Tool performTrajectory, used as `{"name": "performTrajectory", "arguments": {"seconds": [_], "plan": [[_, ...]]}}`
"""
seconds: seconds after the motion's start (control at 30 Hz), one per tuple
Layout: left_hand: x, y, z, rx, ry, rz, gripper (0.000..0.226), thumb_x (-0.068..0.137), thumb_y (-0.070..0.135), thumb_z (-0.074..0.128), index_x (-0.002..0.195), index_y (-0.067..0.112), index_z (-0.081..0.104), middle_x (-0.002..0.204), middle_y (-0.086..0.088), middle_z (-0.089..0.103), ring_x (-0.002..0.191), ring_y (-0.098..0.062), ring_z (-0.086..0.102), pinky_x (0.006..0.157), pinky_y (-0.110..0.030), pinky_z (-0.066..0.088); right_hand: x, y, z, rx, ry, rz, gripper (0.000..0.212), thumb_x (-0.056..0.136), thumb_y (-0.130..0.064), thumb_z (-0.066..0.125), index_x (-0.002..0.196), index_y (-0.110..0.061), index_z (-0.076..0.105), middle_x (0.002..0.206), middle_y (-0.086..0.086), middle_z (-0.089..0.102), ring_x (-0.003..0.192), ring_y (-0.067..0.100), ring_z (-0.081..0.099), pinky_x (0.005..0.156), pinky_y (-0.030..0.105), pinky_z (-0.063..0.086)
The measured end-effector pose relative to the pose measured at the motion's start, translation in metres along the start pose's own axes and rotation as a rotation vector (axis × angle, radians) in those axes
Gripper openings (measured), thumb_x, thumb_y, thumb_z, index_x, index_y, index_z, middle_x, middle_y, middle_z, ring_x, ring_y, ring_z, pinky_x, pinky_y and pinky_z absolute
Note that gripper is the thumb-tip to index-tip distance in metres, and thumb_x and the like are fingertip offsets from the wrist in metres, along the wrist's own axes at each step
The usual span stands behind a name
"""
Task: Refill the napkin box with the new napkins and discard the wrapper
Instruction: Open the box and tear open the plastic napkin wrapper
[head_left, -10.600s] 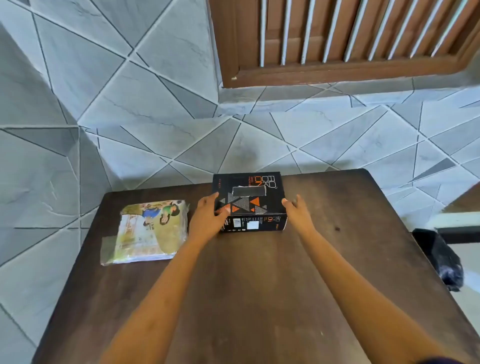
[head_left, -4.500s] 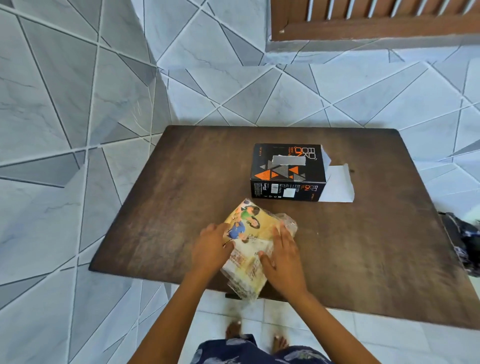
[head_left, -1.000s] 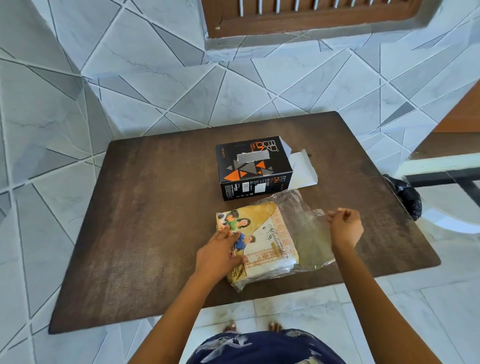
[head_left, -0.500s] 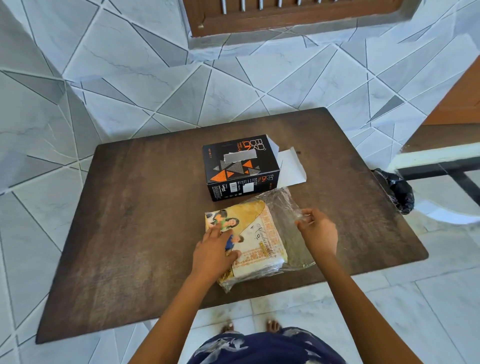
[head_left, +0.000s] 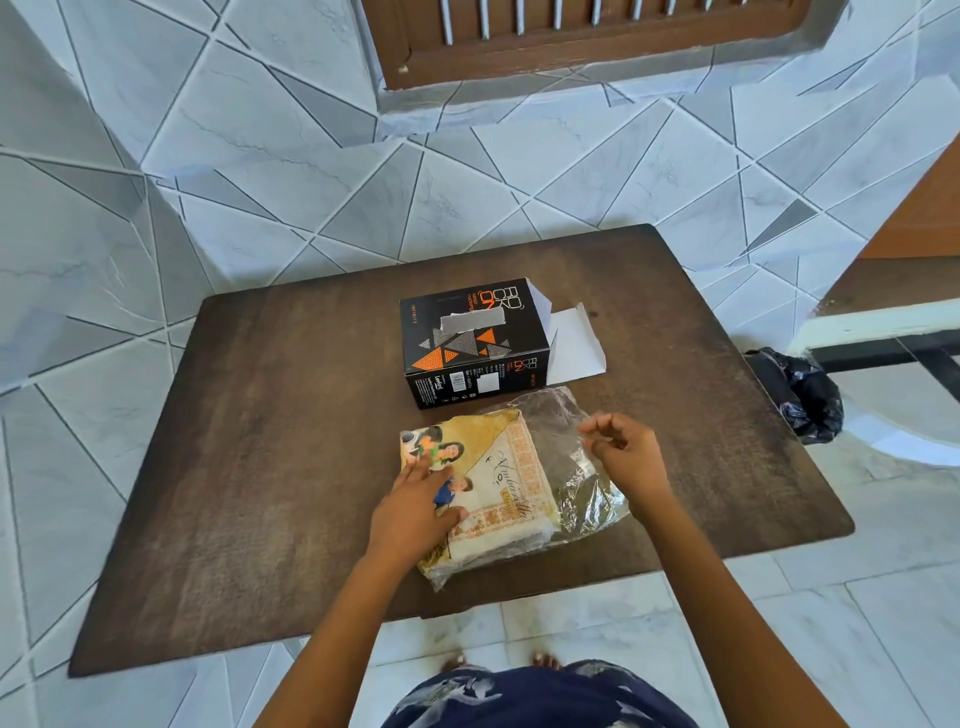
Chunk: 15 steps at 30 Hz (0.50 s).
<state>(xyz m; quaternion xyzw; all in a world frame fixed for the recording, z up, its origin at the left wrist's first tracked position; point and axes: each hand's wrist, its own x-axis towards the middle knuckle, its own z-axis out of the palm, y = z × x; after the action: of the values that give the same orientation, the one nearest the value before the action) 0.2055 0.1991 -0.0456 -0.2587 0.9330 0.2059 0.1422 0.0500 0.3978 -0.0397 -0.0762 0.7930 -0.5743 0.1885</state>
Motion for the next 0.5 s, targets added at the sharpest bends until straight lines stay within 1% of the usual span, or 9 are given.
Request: {"name": "performTrajectory", "arguments": {"seconds": [0.03, 0.13, 0.17, 0.2, 0.27, 0.3, 0.33, 0.43, 0.5], "plan": [[0.000, 0.000, 0.001, -0.006, 0.001, -0.004, 0.062, 0.089, 0.044, 0.053, 0.145, 0.030, 0.029, 0.159, 0.004, 0.011, 0.147, -0.018, 0.011, 0.113, -0.041, 0.029, 0.000, -0.001, 0.000, 0.043, -0.029, 0.008, 0.028, 0.082, 0.011, 0.052, 0.087, -0.012, 0.067, 0.095, 0.012, 0.069, 0.078, 0.021, 0.056, 0.071, 0.034, 0.054], [0.000, 0.001, 0.002, -0.018, 0.006, -0.019, 0.063, 0.089, 0.043, 0.054, 0.145, 0.030, 0.029, 0.159, 0.005, 0.010, 0.147, -0.017, 0.011, 0.113, -0.039, 0.029, 0.000, -0.006, -0.002, 0.159, -0.082, 0.021, 0.033, 0.084, 0.014, 0.047, 0.108, -0.002, 0.062, 0.112, 0.012, 0.065, 0.084, 0.012, 0.059, 0.065, 0.010, 0.052], [0.000, 0.001, 0.003, -0.021, 0.009, -0.027, 0.063, 0.089, 0.043, 0.054, 0.145, 0.030, 0.029, 0.159, 0.005, 0.010, 0.147, -0.017, 0.011, 0.114, -0.039, 0.028, 0.001, -0.005, -0.003, 0.181, -0.088, 0.029, 0.033, 0.085, 0.011, 0.048, 0.113, -0.003, 0.059, 0.115, 0.011, 0.064, 0.088, 0.012, 0.060, 0.065, 0.010, 0.052], [0.000, 0.002, 0.003, -0.022, 0.011, -0.032, 0.063, 0.089, 0.043, 0.054, 0.145, 0.030, 0.029, 0.159, 0.005, 0.010, 0.147, -0.017, 0.010, 0.114, -0.039, 0.028, 0.003, -0.002, -0.003, 0.197, -0.094, 0.046, 0.033, 0.087, 0.005, 0.051, 0.118, -0.006, 0.056, 0.117, 0.010, 0.062, 0.093, 0.016, 0.060, 0.072, 0.016, 0.054], [0.000, 0.003, 0.005, -0.030, 0.017, -0.046, 0.063, 0.089, 0.042, 0.055, 0.145, 0.030, 0.029, 0.159, 0.005, 0.010, 0.147, -0.017, 0.011, 0.114, -0.039, 0.028, 0.007, 0.001, -0.006, 0.168, -0.125, 0.149, 0.044, 0.087, -0.016, 0.058, 0.128, -0.012, 0.045, 0.119, 0.008, 0.060, 0.101, 0.024, 0.060, 0.088, 0.038, 0.053], [0.000, 0.002, 0.006, -0.039, 0.018, -0.053, 0.062, 0.089, 0.041, 0.055, 0.144, 0.030, 0.029, 0.159, 0.006, 0.010, 0.147, -0.017, 0.011, 0.114, -0.039, 0.028, 0.008, 0.002, -0.007, 0.139, -0.156, 0.208, 0.048, 0.086, -0.023, 0.060, 0.130, -0.013, 0.043, 0.115, 0.007, 0.062, 0.098, 0.026, 0.062, 0.090, 0.044, 0.052], [-0.001, 0.002, 0.007, -0.052, 0.018, -0.063, 0.062, 0.089, 0.041, 0.056, 0.144, 0.030, 0.030, 0.159, 0.006, 0.010, 0.147, -0.017, 0.012, 0.114, -0.040, 0.029, 0.008, 0.004, -0.010, 0.117, -0.196, 0.236, 0.045, 0.086, -0.024, 0.061, 0.126, -0.010, 0.046, 0.107, 0.007, 0.065, 0.088, 0.024, 0.064, 0.086, 0.041, 0.054], [-0.003, 0.001, 0.009, -0.067, 0.012, -0.078, 0.062, 0.089, 0.041, 0.056, 0.144, 0.031, 0.029, 0.159, 0.008, 0.009, 0.146, -0.017, 0.012, 0.114, -0.040, 0.028, 0.003, 0.003, -0.016, 0.087, -0.272, 0.178, 0.015, 0.087, -0.009, 0.058, 0.098, 0.001, 0.062, 0.079, 0.006, 0.068, 0.057, 0.009, 0.062, 0.053, 0.017, 0.051], [-0.003, 0.002, 0.009, -0.075, 0.015, -0.082, 0.062, 0.090, 0.040, 0.055, 0.145, 0.031, 0.028, 0.159, 0.008, 0.007, 0.147, -0.016, 0.010, 0.114, -0.041, 0.028, 0.005, 0.003, -0.019, 0.142, -0.314, 0.151, 0.007, 0.086, -0.006, 0.058, 0.088, -0.003, 0.064, 0.076, 0.005, 0.070, 0.057, 0.007, 0.064, 0.050, 0.013, 0.049]]}}
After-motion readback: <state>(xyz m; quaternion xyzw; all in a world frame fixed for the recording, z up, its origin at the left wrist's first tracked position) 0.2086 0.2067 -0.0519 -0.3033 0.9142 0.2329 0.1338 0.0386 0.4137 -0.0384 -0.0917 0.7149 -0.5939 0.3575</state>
